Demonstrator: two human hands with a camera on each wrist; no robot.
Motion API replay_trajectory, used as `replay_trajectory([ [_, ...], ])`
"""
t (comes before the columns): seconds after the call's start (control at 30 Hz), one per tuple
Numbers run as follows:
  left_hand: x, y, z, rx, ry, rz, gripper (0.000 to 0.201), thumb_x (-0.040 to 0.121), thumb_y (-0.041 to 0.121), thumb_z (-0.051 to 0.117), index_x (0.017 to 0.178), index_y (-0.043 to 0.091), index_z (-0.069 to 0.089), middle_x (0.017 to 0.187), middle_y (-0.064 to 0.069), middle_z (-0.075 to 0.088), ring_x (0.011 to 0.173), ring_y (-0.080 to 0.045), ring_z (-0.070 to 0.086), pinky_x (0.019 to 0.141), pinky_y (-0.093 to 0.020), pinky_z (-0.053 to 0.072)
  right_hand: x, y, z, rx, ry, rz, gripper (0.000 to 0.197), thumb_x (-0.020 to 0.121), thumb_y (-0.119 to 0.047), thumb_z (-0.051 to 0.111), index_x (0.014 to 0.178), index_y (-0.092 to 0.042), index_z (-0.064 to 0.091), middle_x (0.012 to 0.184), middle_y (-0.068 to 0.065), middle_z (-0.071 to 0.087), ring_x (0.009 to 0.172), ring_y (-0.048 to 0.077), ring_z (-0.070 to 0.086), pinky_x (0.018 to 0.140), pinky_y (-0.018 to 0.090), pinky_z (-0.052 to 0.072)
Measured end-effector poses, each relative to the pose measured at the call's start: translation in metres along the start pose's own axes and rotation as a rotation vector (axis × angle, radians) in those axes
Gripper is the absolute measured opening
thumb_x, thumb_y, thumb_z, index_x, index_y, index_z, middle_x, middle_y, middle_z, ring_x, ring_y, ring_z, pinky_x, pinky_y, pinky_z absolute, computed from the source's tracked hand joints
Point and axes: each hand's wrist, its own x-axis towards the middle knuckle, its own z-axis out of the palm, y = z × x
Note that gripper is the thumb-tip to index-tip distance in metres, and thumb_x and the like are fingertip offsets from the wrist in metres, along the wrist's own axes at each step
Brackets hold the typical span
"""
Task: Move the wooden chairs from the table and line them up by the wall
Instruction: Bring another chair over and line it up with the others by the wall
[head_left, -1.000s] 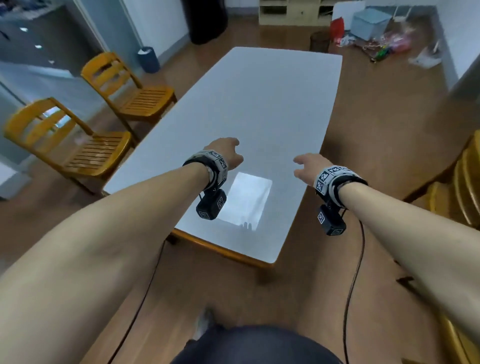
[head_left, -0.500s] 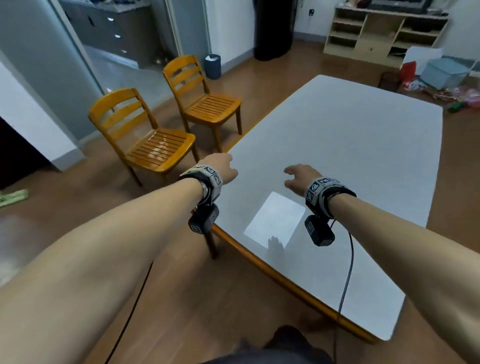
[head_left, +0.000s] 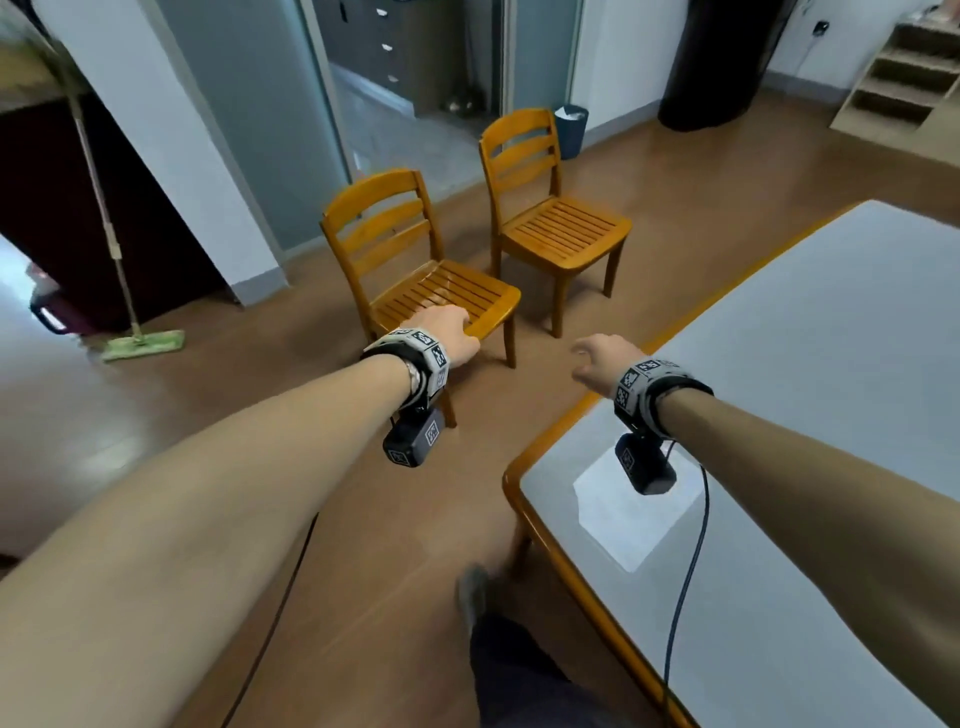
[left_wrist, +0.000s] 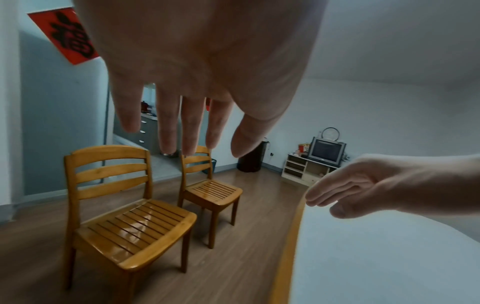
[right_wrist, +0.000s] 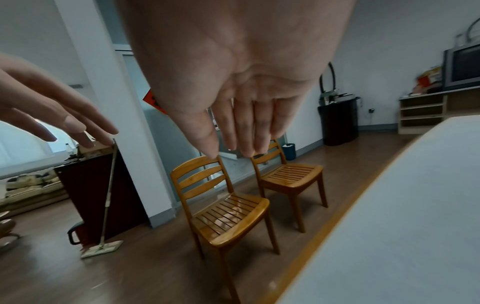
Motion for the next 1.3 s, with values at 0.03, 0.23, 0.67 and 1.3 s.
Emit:
replay_trajectory([
  [0.03, 0.020, -0.018, -0.007, -0.001, -0.006, -0.020, 0.054, 0.087, 0.042, 0.053, 0.139, 0.026, 0.054, 0.139, -0.003, 0.057, 0.119, -0.028, 0.057, 0.091, -0.036, 0.049, 0.031, -0.016, -0.001, -0.002, -0.015, -0.015, 0.045, 0.089, -0.023, 0.057, 0.134, -0.019, 0.061, 0.135, 0.011, 0.061, 0.119, 0.032, 0.059, 0.097, 0.041, 0.051],
  [0.23, 0.131, -0.131, -0.057, -0.003, -0.026, -0.106, 0.046, 0.090, 0.043, 0.050, 0.131, 0.023, 0.057, 0.128, -0.006, 0.063, 0.107, -0.028, 0.061, 0.078, -0.034, 0.046, 0.189, -0.121, -0.015, 0.019, -0.083, -0.075, 0.047, 0.091, -0.024, 0.056, 0.138, -0.019, 0.058, 0.133, 0.011, 0.062, 0.116, 0.031, 0.061, 0.088, 0.036, 0.051],
  [0.67, 0.402, -0.380, -0.120, -0.059, -0.007, -0.144, 0.053, 0.087, 0.047, 0.048, 0.134, 0.024, 0.056, 0.132, -0.006, 0.062, 0.110, -0.030, 0.062, 0.088, -0.040, 0.052, 0.478, -0.319, -0.046, -0.078, -0.104, -0.127, 0.051, 0.095, -0.025, 0.054, 0.145, -0.020, 0.051, 0.138, 0.011, 0.059, 0.119, 0.031, 0.060, 0.092, 0.037, 0.051],
  [1.3, 0.844, -0.516, -0.259, 0.066, -0.064, 0.205, 0.053, 0.090, 0.036, 0.049, 0.142, 0.023, 0.050, 0.137, -0.005, 0.059, 0.117, -0.029, 0.059, 0.088, -0.036, 0.048, 0.849, -0.426, -0.139, 0.045, 0.035, 0.309, 0.028, 0.096, -0.024, 0.054, 0.121, -0.014, 0.064, 0.115, 0.012, 0.067, 0.098, 0.031, 0.065, 0.079, 0.037, 0.054],
])
